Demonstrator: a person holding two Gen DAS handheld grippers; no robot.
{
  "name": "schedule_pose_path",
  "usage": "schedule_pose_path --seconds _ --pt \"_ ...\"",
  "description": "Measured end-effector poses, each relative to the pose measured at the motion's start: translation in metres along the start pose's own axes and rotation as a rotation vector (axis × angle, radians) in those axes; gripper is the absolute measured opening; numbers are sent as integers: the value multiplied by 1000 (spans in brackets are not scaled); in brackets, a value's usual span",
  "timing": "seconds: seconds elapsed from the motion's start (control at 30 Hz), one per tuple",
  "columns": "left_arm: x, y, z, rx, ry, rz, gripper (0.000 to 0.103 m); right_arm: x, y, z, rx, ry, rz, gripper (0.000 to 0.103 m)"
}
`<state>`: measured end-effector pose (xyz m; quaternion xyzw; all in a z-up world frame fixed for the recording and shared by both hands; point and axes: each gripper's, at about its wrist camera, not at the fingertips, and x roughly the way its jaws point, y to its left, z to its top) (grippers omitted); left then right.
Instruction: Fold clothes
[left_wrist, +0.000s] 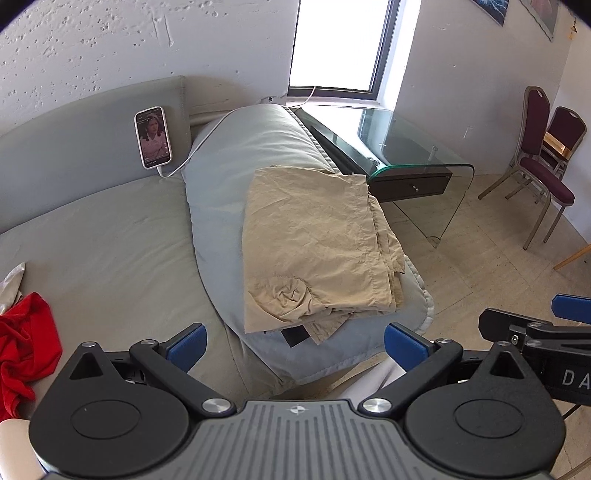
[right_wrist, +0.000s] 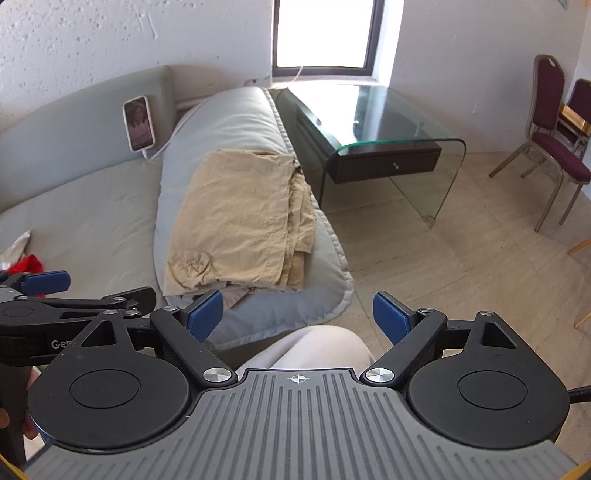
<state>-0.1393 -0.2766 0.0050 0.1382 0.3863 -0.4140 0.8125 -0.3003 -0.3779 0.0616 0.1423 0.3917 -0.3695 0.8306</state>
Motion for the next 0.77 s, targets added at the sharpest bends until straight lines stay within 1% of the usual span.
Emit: schedule_pose_path --seconds 0.17,0.5,0.77 --pt "1 -2 1 14 -10 8 102 3 -1 -1 9 1 4 89" --pt "7 -7 3 15 6 -3 102 8 -6 -2 29 11 3 89" --pt "8 -1 0 -8 0 -11 102 9 -2 -2 33 13 0 89"
